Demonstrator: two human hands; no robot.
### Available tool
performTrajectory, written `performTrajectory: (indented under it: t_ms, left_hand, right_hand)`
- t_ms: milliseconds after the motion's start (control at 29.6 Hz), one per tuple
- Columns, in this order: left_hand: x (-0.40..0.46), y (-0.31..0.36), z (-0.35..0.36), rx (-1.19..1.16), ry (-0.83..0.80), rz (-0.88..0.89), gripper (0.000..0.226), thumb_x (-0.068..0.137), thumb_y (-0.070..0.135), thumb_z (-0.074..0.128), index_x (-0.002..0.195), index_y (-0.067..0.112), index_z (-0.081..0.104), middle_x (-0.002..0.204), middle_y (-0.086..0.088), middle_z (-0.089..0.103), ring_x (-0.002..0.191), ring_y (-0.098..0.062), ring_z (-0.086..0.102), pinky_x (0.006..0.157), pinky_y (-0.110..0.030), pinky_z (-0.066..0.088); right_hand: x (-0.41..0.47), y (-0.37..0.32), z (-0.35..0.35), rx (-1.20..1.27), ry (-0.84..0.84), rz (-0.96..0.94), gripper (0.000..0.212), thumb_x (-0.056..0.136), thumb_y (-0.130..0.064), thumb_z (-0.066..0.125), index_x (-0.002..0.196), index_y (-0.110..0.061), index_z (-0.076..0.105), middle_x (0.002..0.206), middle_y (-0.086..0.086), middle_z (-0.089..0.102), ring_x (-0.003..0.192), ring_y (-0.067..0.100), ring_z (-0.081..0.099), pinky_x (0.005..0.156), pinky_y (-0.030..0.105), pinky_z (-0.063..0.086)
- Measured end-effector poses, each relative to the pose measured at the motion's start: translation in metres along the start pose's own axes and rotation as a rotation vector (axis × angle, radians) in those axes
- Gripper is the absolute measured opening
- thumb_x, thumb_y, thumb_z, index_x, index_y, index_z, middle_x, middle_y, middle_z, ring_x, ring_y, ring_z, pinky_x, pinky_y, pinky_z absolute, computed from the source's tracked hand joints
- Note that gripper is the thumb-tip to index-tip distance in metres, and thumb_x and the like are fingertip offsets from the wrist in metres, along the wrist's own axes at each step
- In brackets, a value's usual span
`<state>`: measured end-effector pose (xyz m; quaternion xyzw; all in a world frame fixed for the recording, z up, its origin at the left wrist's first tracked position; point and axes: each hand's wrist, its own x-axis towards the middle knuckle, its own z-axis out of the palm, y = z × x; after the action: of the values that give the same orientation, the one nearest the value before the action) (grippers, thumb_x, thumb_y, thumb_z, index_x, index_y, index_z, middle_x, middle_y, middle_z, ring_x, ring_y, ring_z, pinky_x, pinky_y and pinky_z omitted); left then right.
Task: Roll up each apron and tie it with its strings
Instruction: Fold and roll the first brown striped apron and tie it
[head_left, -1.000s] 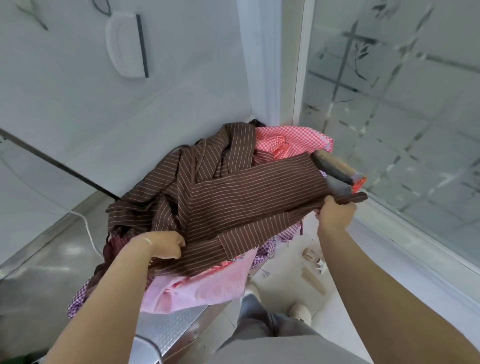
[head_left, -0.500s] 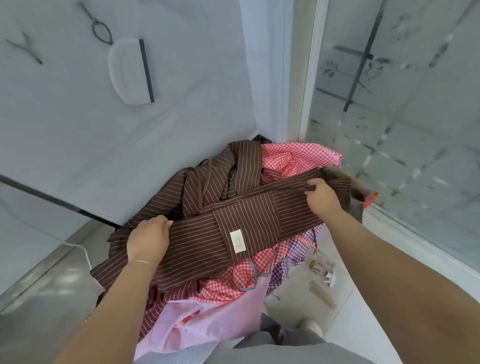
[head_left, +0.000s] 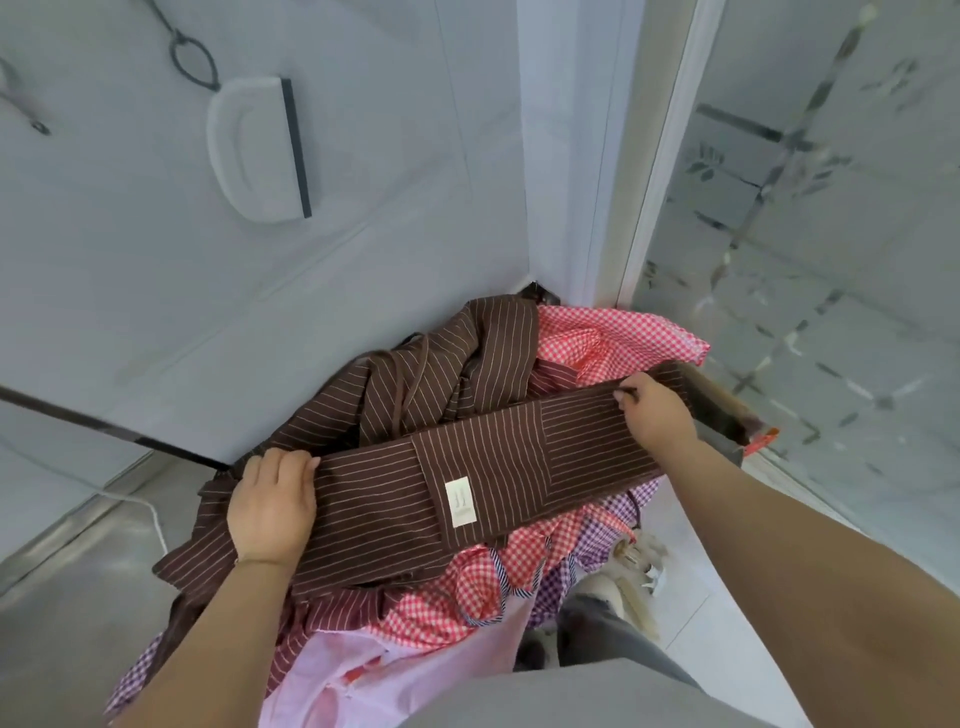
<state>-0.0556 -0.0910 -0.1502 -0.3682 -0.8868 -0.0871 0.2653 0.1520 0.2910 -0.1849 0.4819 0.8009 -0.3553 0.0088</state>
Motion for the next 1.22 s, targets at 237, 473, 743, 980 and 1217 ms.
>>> performTrajectory:
  t_ms: [237,473,743,980,1217]
  left_hand:
    - [0.006,0.013,-0.004,0.175,-0.057,-0.137,0.031,0.097,0.025,0.048,0.083,0.003,0.065,0.083,-0.018,0.059,0.077,-0.038,0.052,0.069,-0.050,0.042]
    - [0.022,0.075,0.006,0.103,0.055,-0.083,0.006,0.090,0.004,0.058,0.096,0.006,0.060,0.101,-0.019,0.056,0.086,-0.035,0.050,0.075,-0.050,0.044]
    - [0.064,0.165,0.034,0.033,-0.868,0.111,0.065,0.093,0.058,0.042,0.142,0.017,0.038,0.135,-0.003,0.052,0.126,-0.022,0.047,0.110,-0.037,0.033]
    - [0.077,0.157,0.022,-0.027,-1.052,0.060,0.059,0.087,0.061,0.053,0.127,0.018,0.046,0.092,0.002,0.062,0.086,-0.018,0.061,0.072,-0.032,0.048]
    - [0.070,0.118,-0.011,-0.087,-1.286,0.034,0.035,0.086,0.042,0.064,0.117,0.026,0.059,0.108,0.006,0.065,0.096,-0.013,0.060,0.079,-0.028,0.050]
  right_hand:
    - [0.030,0.008,-0.006,-0.384,-0.145,-0.072,0.028,0.101,-0.030,0.046,0.126,-0.020,0.054,0.128,0.006,0.059,0.112,0.025,0.059,0.094,0.037,0.048]
    - [0.042,0.002,-0.003,-0.639,0.002,-0.247,0.034,0.096,-0.023,0.052,0.130,-0.016,0.049,0.134,0.011,0.047,0.119,0.028,0.046,0.098,0.038,0.043]
    - [0.034,-0.023,0.013,-0.509,-0.389,-0.630,0.052,0.095,-0.055,0.045,0.134,-0.020,0.045,0.131,0.004,0.054,0.121,0.025,0.049,0.104,0.043,0.035]
    - [0.031,-0.018,0.003,-0.531,-0.478,-0.639,0.059,0.087,-0.051,0.061,0.134,-0.018,0.047,0.128,0.006,0.058,0.114,0.025,0.055,0.095,0.037,0.045]
    - [0.026,-0.009,-0.023,-0.645,-0.508,-0.583,0.044,0.090,-0.047,0.059,0.127,-0.023,0.058,0.121,-0.001,0.065,0.104,0.020,0.061,0.088,0.035,0.051]
